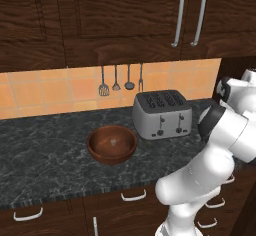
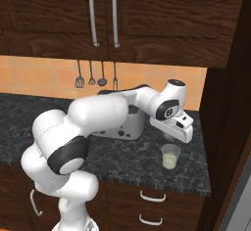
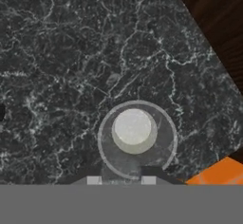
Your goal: Grab a lemon wedge from the fridge and one ice cube from the ice bowl, and put them in the glass of lemonade.
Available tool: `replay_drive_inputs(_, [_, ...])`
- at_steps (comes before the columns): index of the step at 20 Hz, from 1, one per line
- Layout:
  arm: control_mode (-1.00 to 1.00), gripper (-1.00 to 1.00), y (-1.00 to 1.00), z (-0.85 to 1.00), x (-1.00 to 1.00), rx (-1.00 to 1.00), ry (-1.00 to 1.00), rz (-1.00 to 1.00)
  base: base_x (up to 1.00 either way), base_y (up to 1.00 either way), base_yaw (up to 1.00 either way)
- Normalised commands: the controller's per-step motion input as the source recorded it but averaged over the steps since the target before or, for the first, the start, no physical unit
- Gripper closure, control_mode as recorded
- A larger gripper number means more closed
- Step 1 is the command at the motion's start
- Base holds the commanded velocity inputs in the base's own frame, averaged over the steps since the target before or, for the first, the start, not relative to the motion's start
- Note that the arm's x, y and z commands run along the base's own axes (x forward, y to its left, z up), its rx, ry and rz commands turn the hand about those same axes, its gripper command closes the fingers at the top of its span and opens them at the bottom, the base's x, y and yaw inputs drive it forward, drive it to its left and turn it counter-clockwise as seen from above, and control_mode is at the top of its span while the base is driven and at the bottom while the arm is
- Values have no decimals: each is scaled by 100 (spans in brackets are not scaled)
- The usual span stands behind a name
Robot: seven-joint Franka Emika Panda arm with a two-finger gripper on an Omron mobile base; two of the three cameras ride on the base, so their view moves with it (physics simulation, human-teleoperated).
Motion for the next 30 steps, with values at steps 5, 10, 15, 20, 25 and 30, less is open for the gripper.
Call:
replay_drive_inputs(5, [-100,100,-32,-6,-1,1,-1,-3,0,0,0])
replay_drive_inputs(10, [-100,100,-5,-2,6,0,0,0,0,0,0])
replay_drive_inputs(15, [-100,100,0,-27,1,0,0,0,0,0,0])
replay_drive_inputs(20, [-100,-100,0,-4,0,0,0,0,0,0,0])
replay_drive_inputs(25, [-100,-100,0,0,0,0,0,0,0,0,0])
replay_drive_inputs(30, [-100,-100,0,0,-1,0,0,0,0,0,0])
